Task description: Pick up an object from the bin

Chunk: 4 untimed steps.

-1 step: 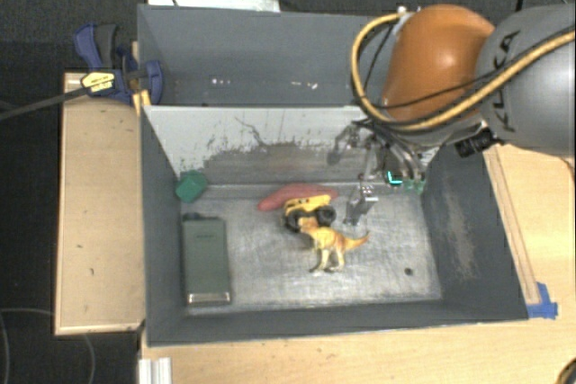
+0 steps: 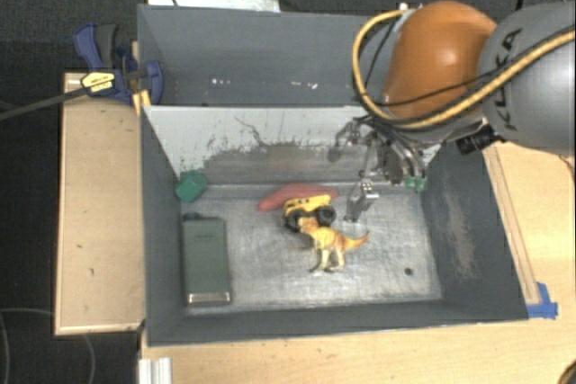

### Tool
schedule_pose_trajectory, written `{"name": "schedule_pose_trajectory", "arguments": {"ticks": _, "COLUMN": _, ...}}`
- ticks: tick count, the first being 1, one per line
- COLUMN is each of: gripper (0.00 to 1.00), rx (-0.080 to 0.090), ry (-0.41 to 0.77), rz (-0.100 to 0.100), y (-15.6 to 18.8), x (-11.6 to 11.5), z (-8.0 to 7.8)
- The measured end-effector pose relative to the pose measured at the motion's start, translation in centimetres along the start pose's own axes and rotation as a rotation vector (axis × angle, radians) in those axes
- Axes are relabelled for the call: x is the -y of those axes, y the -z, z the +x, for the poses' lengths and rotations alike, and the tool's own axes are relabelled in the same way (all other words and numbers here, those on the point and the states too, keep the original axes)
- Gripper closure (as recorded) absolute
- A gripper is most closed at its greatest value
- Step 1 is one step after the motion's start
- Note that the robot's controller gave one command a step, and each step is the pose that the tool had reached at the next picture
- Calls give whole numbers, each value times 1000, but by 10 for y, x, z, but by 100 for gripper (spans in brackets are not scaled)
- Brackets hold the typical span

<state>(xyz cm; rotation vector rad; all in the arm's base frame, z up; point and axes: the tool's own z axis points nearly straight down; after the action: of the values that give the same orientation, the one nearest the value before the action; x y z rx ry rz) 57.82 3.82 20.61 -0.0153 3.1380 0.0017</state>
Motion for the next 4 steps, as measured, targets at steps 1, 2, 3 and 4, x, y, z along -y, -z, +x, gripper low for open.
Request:
{"name": "schedule_pose_trajectory", "arguments": {"ticks": 1, "gripper": 0, "rx": 4, "ry": -12, "rz": -1, "y": -84, "x": -42, "z": 0}}
{"name": "schedule_pose_trajectory", "arguments": {"ticks": 2, "gripper": 0, "rx": 8, "ry": -38, "rz": -1, "y": -101, "x": -52, "z": -4}}
{"name": "schedule_pose_trajectory", "arguments": {"ticks": 3, "gripper": 0, "rx": 0, "ry": -214, "rz": 0, "y": -78, "x": -52, "z": -4}}
{"name": "schedule_pose_trajectory", "arguments": {"ticks": 4, "gripper": 0, "rx": 7, "ry": -212, "rz": -2, "y": -101, "x": -49, "z": -2}}
